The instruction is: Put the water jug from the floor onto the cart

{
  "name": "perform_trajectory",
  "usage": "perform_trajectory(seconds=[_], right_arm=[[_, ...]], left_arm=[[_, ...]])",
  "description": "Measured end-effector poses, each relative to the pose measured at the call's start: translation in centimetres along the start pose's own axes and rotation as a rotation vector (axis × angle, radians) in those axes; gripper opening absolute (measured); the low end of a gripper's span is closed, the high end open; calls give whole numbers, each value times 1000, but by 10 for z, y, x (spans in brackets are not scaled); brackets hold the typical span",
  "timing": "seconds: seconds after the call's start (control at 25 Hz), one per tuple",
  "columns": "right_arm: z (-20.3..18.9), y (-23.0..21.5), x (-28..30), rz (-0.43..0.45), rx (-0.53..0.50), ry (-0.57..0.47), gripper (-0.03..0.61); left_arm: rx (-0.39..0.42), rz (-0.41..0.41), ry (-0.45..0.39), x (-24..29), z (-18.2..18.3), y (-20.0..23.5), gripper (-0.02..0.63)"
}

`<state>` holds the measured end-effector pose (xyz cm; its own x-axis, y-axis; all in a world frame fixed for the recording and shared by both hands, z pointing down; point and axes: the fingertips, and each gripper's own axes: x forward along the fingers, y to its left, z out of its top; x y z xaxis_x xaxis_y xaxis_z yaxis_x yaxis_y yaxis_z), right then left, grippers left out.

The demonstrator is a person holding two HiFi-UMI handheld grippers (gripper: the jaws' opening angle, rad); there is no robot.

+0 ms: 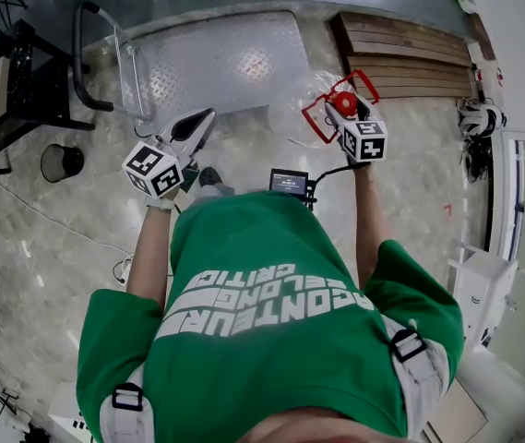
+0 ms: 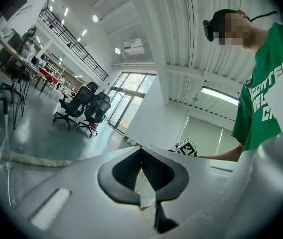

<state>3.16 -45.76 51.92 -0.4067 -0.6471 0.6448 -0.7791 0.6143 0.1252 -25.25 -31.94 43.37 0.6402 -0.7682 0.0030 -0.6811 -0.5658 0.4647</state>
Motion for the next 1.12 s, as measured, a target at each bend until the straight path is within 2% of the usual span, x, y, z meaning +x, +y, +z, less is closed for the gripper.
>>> perform_trajectory(seconds=[0.64,1.12], right_arm=[[29,19,38,24,-15,11,301],[69,27,116,115,-59,20,301]], left_arm=[[-29,34,7,-18,8,41,15],[-25,114,16,-4,28,95,15]])
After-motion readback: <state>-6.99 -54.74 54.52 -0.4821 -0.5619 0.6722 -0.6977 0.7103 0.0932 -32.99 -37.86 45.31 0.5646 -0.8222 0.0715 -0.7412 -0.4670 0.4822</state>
